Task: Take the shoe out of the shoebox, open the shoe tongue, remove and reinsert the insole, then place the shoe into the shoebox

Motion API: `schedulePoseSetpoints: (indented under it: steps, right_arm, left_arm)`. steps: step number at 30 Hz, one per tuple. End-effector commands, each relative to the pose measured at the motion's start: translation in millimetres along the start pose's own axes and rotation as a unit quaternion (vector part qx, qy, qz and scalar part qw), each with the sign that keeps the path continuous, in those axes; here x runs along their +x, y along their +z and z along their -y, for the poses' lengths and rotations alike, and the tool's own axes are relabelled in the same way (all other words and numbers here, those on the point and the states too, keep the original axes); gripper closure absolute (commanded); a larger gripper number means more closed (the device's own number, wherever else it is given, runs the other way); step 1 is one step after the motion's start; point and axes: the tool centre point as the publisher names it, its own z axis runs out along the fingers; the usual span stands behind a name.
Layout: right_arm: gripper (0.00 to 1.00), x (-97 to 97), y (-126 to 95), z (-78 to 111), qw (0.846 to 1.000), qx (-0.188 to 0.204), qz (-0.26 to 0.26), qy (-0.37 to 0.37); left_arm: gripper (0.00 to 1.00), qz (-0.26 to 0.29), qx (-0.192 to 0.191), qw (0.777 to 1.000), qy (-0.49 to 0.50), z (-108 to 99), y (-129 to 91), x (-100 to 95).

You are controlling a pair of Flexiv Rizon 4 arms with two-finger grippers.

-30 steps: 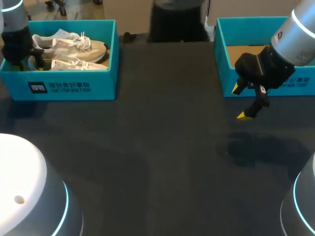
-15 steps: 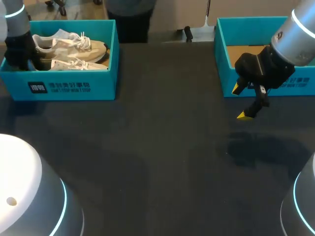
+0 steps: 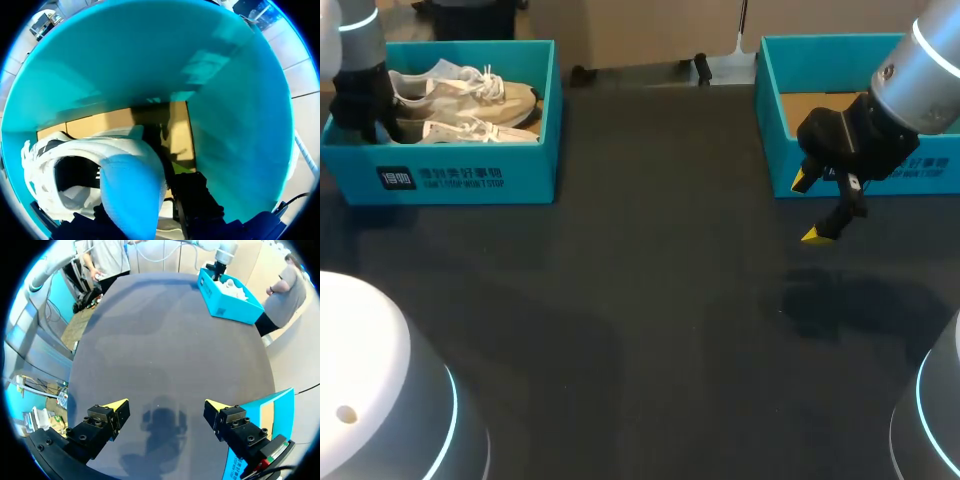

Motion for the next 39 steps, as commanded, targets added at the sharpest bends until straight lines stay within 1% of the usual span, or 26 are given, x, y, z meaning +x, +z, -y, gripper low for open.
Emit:
schedulePoseSetpoints:
  steps: [1, 3, 8, 14, 16, 17, 20, 21, 24, 28, 29, 34, 39]
  right_arm:
    - [0.0, 0.3, 0.7, -0.1, 1.0, 0.001, 0.001, 0.0]
    - [0.0, 0.3, 0.7, -0.1, 1.0, 0.001, 0.001, 0.0]
    - [0.0, 0.3, 0.7, -0.1, 1.0, 0.001, 0.001, 0.0]
    - [0.0, 0.3, 0.7, -0.1, 1.0, 0.001, 0.001, 0.0]
    - [0.0, 0.3, 0.7, -0.1, 1.0, 0.001, 0.001, 0.0]
    - [0.0, 0.3, 0.7, -0.1, 1.0, 0.001, 0.001, 0.0]
    - [0.0, 0.3, 0.7, -0.1, 1.0, 0.001, 0.001, 0.0]
    - [0.0, 0.3, 0.7, -0.1, 1.0, 0.001, 0.001, 0.0]
    - [0.0, 0.3, 0.7, -0.1, 1.0, 0.001, 0.001, 0.0]
    - [0.0, 0.3, 0.7, -0.1, 1.0, 0.001, 0.001, 0.0]
    - [0.0, 0.3, 0.7, -0.1, 1.0, 0.001, 0.001, 0.0]
    - [0.0, 0.3, 0.7, -0.1, 1.0, 0.001, 0.001, 0.0]
    - [0.0, 0.3, 0.7, -0.1, 1.0, 0.001, 0.001, 0.0]
  left_arm:
    - [1.0, -0.007, 0.002, 1.0, 0.006, 3.2, -9.8, 1.9]
    - [1.0, -0.008, 0.008, 1.0, 0.01, 4.2, -17.2, 2.9]
    - [1.0, -0.008, 0.005, 1.0, 0.013, 7.3, -36.8, 4.4]
    - [1.0, -0.01, 0.002, 1.0, 0.01, 11.1, -73.5, 7.2]
    - [1.0, -0.006, 0.008, 1.0, 0.014, 12.5, -85.6, 9.6]
    - [1.0, -0.01, 0.004, 1.0, 0.013, 13.2, -90.9, 10.8]
    - [1.0, -0.007, 0.006, 1.0, 0.012, 15.6, -107.1, 15.6]
    - [1.0, -0.002, 0.013, 1.0, 0.011, 16.6, -112.7, 17.3]
    - [1.0, 0.006, 0.017, 1.0, 0.014, 18.8, -127.8, 22.7]
    - [1.0, 0.003, 0.012, 1.0, 0.01, 20.0, -149.0, 30.1]
    - [1.0, 0.001, 0.005, 1.0, 0.007, 20.5, -154.8, 32.1]
    - [1.0, 0.001, 0.003, 1.0, -0.005, 23.1, -178.8, 41.9]
    - [1.0, 0.011, 0.023, 0.999, -0.019, 24.5, -195.9, 50.8]
